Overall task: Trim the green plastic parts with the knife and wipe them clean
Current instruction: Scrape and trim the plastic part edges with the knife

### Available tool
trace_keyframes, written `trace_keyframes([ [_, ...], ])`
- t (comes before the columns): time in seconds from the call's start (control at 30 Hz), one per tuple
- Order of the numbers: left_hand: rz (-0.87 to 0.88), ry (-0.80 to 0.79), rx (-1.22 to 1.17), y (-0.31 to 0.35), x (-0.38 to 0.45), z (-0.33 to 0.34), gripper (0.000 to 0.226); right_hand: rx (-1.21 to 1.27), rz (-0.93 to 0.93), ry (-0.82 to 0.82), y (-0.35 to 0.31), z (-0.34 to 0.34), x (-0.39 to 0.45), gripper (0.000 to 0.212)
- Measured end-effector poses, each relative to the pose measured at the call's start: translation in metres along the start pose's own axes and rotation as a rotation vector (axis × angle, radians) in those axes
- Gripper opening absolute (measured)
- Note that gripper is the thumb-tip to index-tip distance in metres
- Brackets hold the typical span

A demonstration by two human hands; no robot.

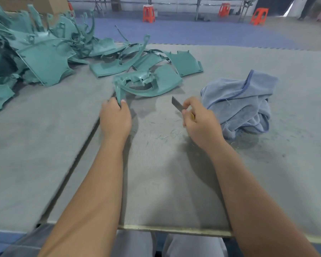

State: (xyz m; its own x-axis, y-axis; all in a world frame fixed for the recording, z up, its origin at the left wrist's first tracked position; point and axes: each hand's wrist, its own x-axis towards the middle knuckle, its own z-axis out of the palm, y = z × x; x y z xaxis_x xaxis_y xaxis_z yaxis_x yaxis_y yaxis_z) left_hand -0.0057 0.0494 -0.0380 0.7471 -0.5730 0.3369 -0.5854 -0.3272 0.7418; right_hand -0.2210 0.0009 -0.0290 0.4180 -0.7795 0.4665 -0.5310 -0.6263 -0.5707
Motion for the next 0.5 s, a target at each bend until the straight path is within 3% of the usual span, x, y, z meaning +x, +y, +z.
trace_keyframes([
  [0.13, 0.114, 0.144, 0.042, 0.001, 0.000, -0.002, 0.034, -0.034, 0.002, 0.048, 0.001, 0.000, 0.000, 0.004],
  [0.33, -0.084, 0.093, 0.154, -0.009, 0.008, -0.009, 0.058, -0.059, 0.078, 0.047, 0.003, -0.001, 0.002, 0.011],
  [0.5, -0.074, 0.253, 0.113, -0.006, 0.007, -0.011, 0.050, -0.070, 0.121, -0.002, 0.004, 0.000, 0.002, 0.012],
])
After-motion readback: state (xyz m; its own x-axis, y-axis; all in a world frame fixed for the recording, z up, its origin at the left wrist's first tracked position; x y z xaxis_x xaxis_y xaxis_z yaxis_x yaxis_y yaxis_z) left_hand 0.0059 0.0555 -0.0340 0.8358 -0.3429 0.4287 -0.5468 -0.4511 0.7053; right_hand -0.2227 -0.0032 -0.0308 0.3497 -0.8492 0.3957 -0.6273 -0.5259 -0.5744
